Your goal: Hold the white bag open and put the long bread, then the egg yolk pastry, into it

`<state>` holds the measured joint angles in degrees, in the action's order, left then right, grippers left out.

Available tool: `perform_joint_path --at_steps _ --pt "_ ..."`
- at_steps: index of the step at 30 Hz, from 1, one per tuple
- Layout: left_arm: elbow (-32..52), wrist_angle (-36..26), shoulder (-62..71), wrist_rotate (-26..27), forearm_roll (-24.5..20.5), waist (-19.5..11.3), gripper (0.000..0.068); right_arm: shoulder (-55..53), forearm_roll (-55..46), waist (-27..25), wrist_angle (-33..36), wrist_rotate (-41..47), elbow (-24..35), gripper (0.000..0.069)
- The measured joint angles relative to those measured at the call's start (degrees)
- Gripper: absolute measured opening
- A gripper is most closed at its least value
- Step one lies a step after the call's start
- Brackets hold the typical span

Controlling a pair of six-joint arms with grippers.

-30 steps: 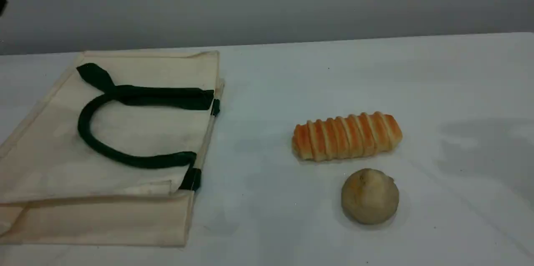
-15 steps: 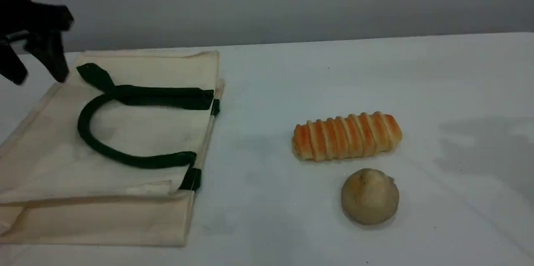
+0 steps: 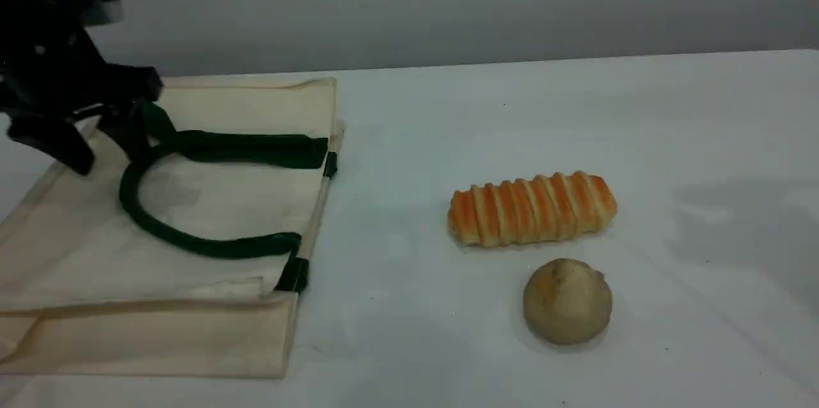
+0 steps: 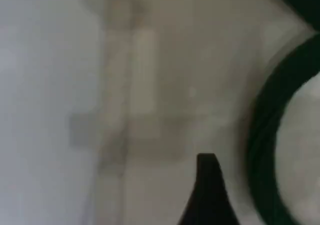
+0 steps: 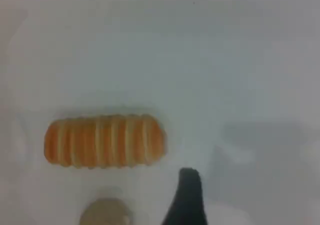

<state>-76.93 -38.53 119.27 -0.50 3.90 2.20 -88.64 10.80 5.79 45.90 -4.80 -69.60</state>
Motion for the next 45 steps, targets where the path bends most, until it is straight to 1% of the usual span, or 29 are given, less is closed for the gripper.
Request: perform_joint_path --at_steps 6,19,23,27,30,36,38,39,43,45 --pt "-1.8 0.06 2.68 0.0 1.0 1.08 0.0477 0.0 0.0 0.0 0.16 -0.26 0.0 0.0566" --pt "-2.13 0.04 5.67 0.0 0.82 1.13 0.0477 0.0 0.0 0.0 0.27 -0.26 0.0 0.0566" --pt "-2.13 0.16 5.67 0.0 0.76 1.13 0.0454 0.0 0.0 0.0 0.27 -0.26 0.0 0.0566" --pt "-2.13 0.16 5.67 0.0 0.7 1.08 0.0388 0.0 0.0 0.0 0.27 -0.26 0.0 0.0566" --pt "-2.13 0.02 5.69 0.0 0.7 1.08 0.0314 0.0 0.0 0.0 0.27 -0.26 0.0 0.0566" --pt "-2.13 -1.21 5.69 0.0 0.61 1.08 0.0142 0.0 0.0 0.0 0.27 -0.26 0.0 0.0566" --pt "-2.13 -1.35 5.69 0.0 0.73 1.08 0.0104 0.0 0.0 0.0 0.27 -0.26 0.0 0.0566" --pt "-2.13 -1.35 5.74 0.0 0.73 1.08 0.0094 0.0 0.0 0.0 0.27 -0.26 0.0 0.0566" --pt "-2.21 -1.53 5.74 0.12 0.73 1.08 0.0093 0.0 0.0 0.0 0.27 -0.26 0.0 0.0566" --pt "-3.32 -3.06 5.67 0.5 0.73 1.08 0.0093 0.0 0.0 0.0 0.27 -0.26 0.0 0.0566"
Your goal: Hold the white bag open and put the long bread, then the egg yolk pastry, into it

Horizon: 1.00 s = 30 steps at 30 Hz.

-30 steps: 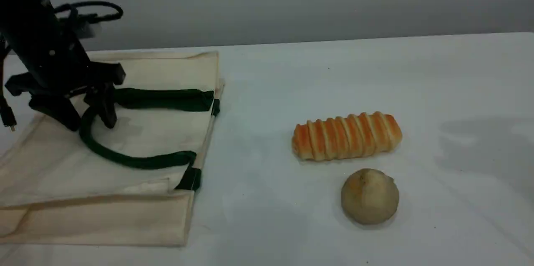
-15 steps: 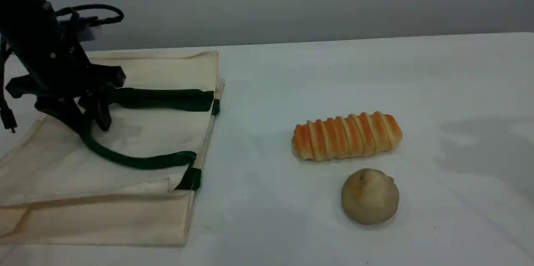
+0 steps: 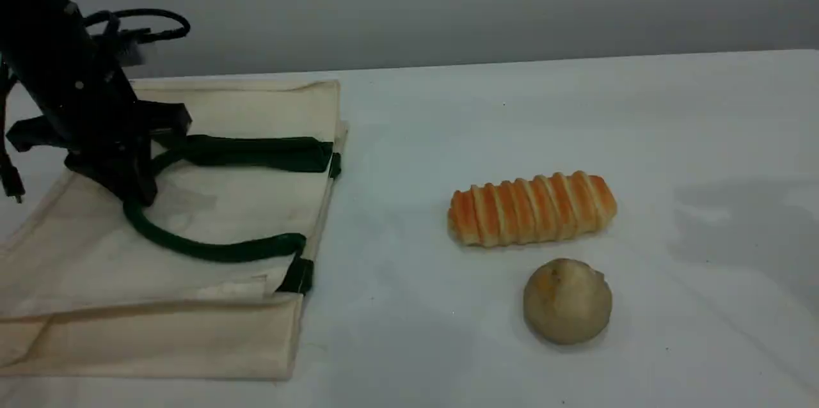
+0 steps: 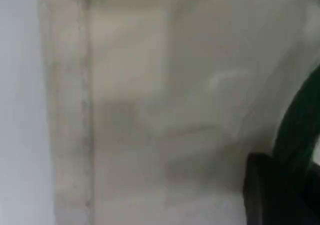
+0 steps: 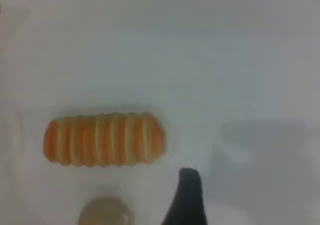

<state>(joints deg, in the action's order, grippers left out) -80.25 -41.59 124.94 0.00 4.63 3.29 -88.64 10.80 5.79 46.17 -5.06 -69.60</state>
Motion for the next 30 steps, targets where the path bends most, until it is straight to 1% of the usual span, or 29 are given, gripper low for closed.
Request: perform_joint_path --at_steps 4,7,10,13,16,18,20,23,28,30 --pt "-5.24 -6.96 0.0 2.32 0.03 0.0 0.0093 0.0 0.0 0.0 -0.04 0.0 0.0 0.0566" --pt "-10.75 -14.08 -0.11 3.24 0.03 0.0 0.0093 0.0 0.0 0.0 -0.04 0.0 0.0 0.0566" --pt "-17.32 -21.12 -0.6 5.39 0.03 0.0 0.0093 0.0 0.0 0.0 -0.04 0.0 0.0 0.0566" --pt "-23.82 -27.1 -0.61 6.75 0.03 0.06 0.0093 0.0 0.0 0.0 -0.04 -0.17 0.0 0.0566" --pt "-29.31 -28.6 -1.46 7.01 0.03 0.28 0.0093 0.0 0.0 0.0 -0.06 -0.17 0.0 0.0566" --pt "-32.09 -28.6 -2.51 8.45 0.19 0.74 0.0093 0.0 -0.08 -0.08 -0.11 -0.17 0.0 0.0566" --pt "-33.13 -28.6 -3.54 10.5 0.73 0.98 0.0093 0.0 -0.08 -0.08 -0.17 -0.17 0.0 0.0566" --pt "-33.11 -28.62 -5.08 14.28 3.08 1.43 0.0093 0.0 -0.22 -0.08 -0.17 -0.17 0.0 0.0566" --pt "-33.06 -28.62 -8.1 21.41 9.72 2.07 0.0092 0.0 -0.16 -0.08 -0.24 -0.65 0.0 0.0566" --pt "-33.06 -28.62 -9.75 23.13 11.36 2.07 0.0092 0.0 -0.15 -0.08 -0.24 -1.0 0.0 0.0566"
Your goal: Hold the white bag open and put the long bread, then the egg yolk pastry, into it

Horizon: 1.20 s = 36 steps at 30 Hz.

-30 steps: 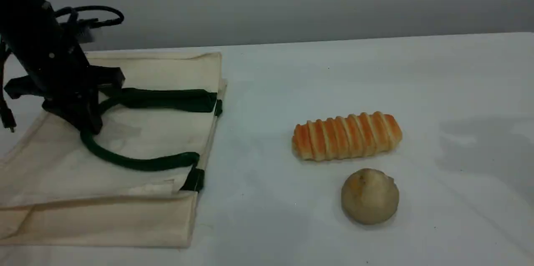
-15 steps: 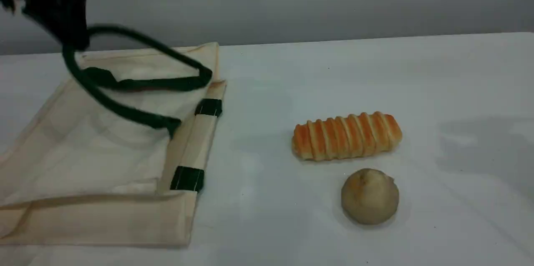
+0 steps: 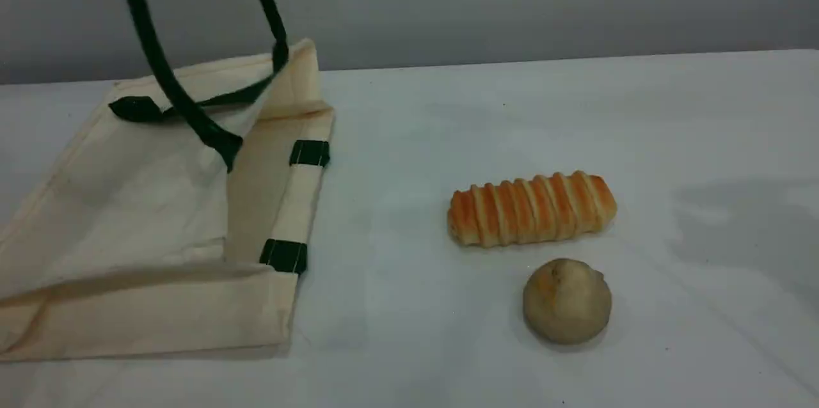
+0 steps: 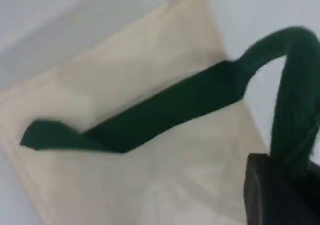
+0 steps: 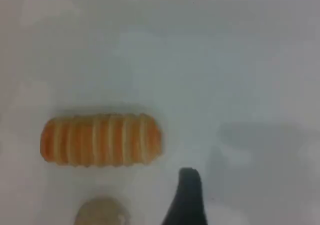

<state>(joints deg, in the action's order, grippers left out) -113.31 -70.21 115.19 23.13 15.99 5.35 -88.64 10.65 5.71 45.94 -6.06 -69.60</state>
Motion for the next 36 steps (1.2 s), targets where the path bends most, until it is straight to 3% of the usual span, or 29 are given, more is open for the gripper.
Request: perform_joint_path --at_steps 13,19,29,36 --pt "0.0 0.0 -10.42 6.16 3.0 0.0 0.0092 0.0 0.12 0.0 -0.6 -0.42 0.0 0.0566" --pt "0.0 0.11 -12.29 11.64 5.5 0.13 0.0092 0.0 -0.19 0.0 -0.88 -0.37 0.0 0.0566" --pt "0.05 0.17 -12.59 17.18 2.4 6.28 0.0092 0.0 -0.23 0.0 -0.82 -0.4 0.0 0.0566" --pt "0.05 0.33 -12.59 21.01 2.44 8.61 0.0092 0.0 -0.23 0.0 -0.96 -0.68 0.0 0.0566"
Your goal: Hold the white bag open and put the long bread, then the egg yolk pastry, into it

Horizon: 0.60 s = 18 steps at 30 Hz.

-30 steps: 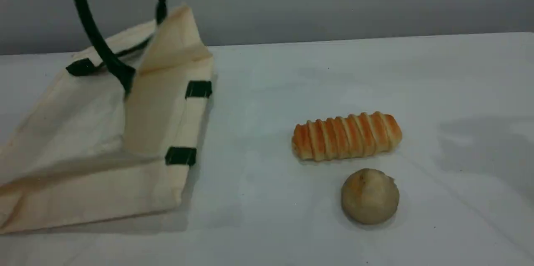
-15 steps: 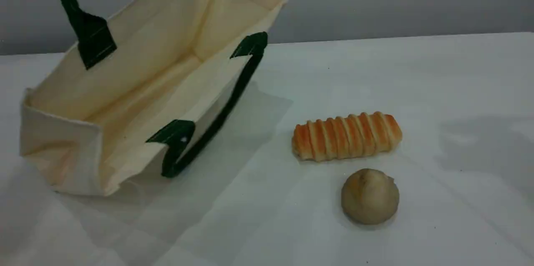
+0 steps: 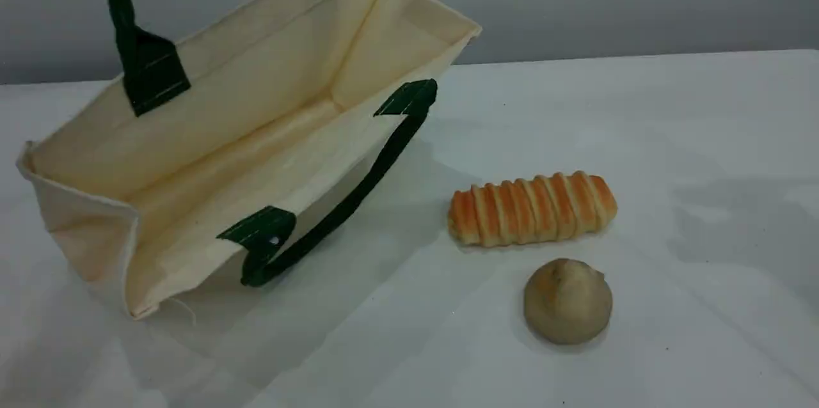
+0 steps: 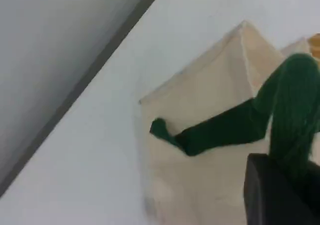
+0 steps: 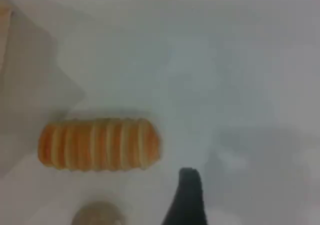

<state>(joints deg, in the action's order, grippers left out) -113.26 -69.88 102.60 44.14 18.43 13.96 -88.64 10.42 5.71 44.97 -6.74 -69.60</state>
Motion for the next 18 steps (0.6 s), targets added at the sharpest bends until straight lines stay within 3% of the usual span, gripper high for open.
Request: perform_joint_path --at_steps 6,18 --pt "0.0 -0.12 0.0 1.11 0.09 2.17 0.0092 0.0 0.0 0.0 -0.22 -0.04 0.0 0.0566" --pt "0.0 -0.12 0.05 1.41 3.11 2.17 0.0092 0.0 4.5 0.05 -1.93 -4.61 0.0 0.0566"
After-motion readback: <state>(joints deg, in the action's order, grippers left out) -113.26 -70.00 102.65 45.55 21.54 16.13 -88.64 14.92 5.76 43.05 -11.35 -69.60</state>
